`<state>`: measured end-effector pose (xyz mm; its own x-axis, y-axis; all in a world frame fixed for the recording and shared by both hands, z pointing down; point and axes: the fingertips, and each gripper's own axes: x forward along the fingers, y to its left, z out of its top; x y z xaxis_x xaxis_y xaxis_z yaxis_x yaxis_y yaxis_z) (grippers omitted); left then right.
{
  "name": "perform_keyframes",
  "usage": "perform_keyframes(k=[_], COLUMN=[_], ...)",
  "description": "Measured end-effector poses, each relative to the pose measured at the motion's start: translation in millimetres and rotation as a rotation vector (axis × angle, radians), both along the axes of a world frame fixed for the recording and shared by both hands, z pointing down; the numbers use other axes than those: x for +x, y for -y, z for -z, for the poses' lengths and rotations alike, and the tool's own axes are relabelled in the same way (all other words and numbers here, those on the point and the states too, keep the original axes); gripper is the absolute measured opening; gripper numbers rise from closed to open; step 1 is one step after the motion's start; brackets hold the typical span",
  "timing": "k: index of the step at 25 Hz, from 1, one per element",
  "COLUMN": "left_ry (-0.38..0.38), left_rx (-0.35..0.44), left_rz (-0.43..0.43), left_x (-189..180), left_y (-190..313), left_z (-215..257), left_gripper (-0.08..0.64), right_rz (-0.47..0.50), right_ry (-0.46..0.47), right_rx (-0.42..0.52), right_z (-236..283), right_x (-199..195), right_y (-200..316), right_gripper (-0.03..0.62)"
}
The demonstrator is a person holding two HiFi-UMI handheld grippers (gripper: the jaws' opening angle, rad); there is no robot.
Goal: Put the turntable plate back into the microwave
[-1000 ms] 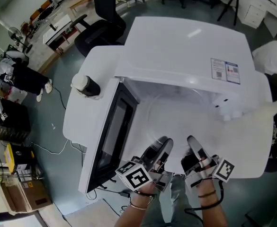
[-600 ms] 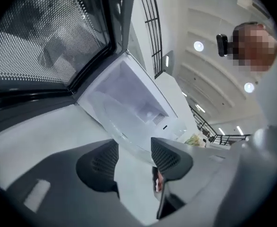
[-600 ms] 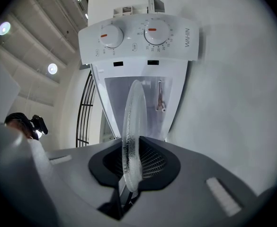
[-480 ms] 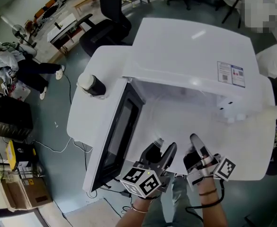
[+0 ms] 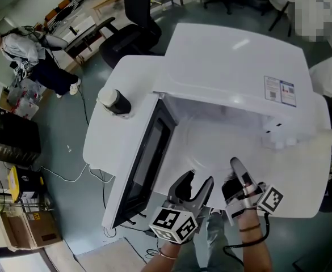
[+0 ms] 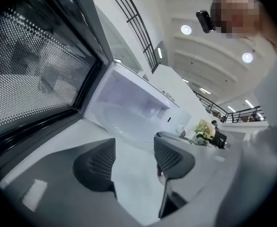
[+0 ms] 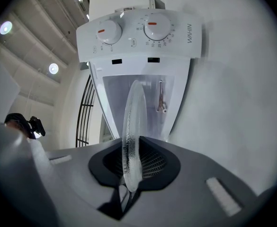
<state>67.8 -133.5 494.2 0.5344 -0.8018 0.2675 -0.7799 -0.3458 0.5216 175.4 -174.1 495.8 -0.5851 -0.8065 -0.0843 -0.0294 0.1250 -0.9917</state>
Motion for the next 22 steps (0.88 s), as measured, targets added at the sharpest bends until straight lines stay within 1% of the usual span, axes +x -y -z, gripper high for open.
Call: perform_keyframes(k=[3, 11, 19, 22], left_ry=[0.029, 0.059, 0.113, 0.135], left_rx=[0.002, -0.015, -0.016, -0.008], left_rz=[-0.002, 0.009, 0.013, 0.016], left_x=[-2.0, -9.1, -14.9, -17.3], left_y=[-3.1, -10.5, -14.0, -14.4], left_z=[-1.4, -9.5, -13.2, -13.6], left_gripper=[0.228, 0.155, 0.027, 0.000], right_rz=[-0.012, -0.035, -0.061, -0.077], right_ry=[-0.001, -0.007, -0.010, -0.010], right_rx=[0.005, 0.011, -0.007, -0.011], right_z=[-0.9, -1.3, -6.4, -9.5], right_x=[2.2, 3.1, 4.3, 5.7], right_y=[3.9, 14.6, 26.4, 30.0], right_gripper=[0.043, 0.043, 0.043, 0.043])
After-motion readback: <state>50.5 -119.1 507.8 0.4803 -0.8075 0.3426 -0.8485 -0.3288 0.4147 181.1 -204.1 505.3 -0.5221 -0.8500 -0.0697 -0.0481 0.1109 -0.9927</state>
